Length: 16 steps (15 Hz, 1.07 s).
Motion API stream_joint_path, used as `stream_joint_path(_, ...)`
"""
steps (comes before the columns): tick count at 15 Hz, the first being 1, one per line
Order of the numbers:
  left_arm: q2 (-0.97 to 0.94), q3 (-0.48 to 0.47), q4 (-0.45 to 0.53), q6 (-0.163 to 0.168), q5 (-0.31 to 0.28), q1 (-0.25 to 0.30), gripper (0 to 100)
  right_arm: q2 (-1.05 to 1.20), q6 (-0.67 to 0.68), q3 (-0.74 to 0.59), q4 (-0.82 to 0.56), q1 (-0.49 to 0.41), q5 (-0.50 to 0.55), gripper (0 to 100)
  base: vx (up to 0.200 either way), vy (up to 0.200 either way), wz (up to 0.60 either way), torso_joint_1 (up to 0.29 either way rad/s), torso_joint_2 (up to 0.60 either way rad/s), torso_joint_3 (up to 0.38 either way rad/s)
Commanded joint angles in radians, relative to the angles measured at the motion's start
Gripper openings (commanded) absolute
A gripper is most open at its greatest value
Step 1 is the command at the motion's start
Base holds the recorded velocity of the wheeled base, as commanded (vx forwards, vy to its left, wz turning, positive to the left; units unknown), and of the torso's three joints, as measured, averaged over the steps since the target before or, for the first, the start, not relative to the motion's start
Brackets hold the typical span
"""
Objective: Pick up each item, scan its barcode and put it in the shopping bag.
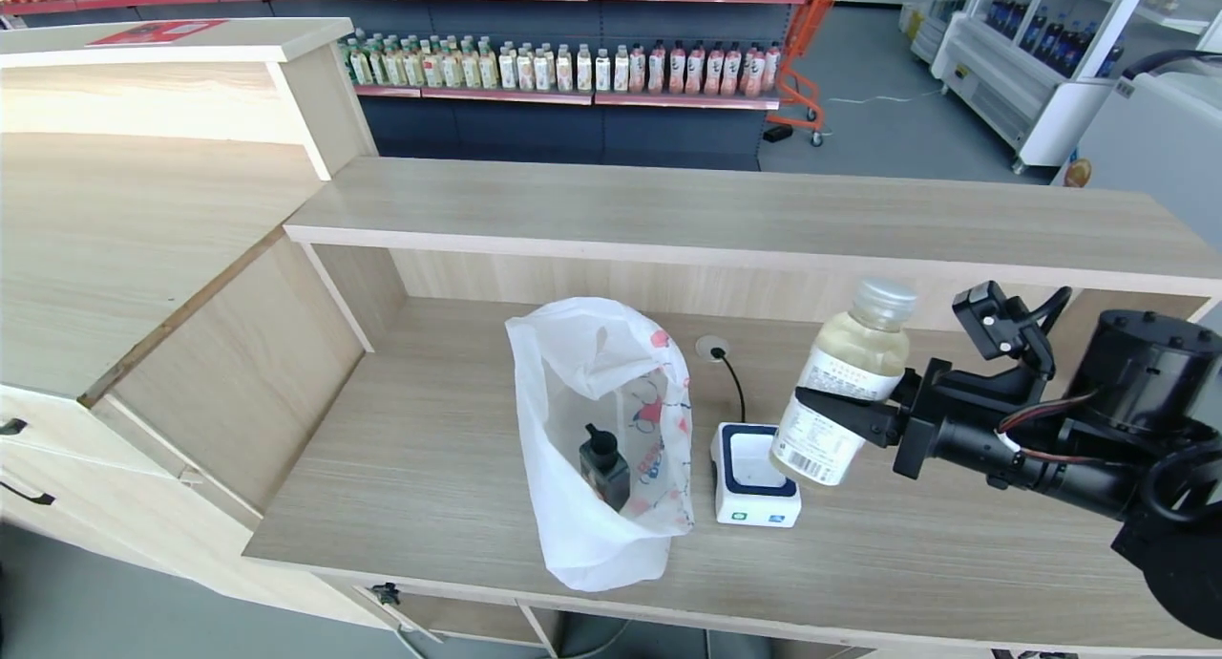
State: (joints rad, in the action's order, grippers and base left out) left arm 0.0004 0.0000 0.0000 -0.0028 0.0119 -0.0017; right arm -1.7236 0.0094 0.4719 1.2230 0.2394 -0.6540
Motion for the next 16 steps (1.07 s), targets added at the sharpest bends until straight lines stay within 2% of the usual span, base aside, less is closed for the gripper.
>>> stream_joint_path(1, 0.0, 0.0, 0.0, -0.002, 0.0, 0.0, 100, 0.001, 0.0, 0.001, 0.001, -0.008, 0.001, 0, 0.0, 0.0, 0.0, 0.0, 0.0, 0.0)
stream_joint_path(3, 0.0, 0.0, 0.0, 0.0, 0.0, 0.0, 100, 0.001, 0.0, 0.001, 0.001, -0.011, 0.001, 0, 0.0, 0.0, 0.0, 0.0, 0.0, 0.0)
stream_joint_path(8, 0.0, 0.0, 0.0, -0.003, 0.0, 0.0, 100, -0.001, 0.0, 0.004, 0.0, -0.022, 0.001, 0, 0.0, 0.2, 0.0, 0.009, 0.0, 0.001)
stream_joint_path(12, 0.0, 0.0, 0.0, -0.002, 0.0, 0.0, 100, -0.074, -0.006, 0.027, 0.003, -0.022, 0.008, 0, 0.0, 0.0, 0.0, 0.0, 0.0, 0.0)
stream_joint_path(16, 0.0, 0.0, 0.0, -0.002, 0.0, 0.0, 100, -0.251, -0.008, 0.142, 0.003, -0.015, 0.132, 0, 0.0, 0.0, 0.0, 0.0, 0.0, 0.0)
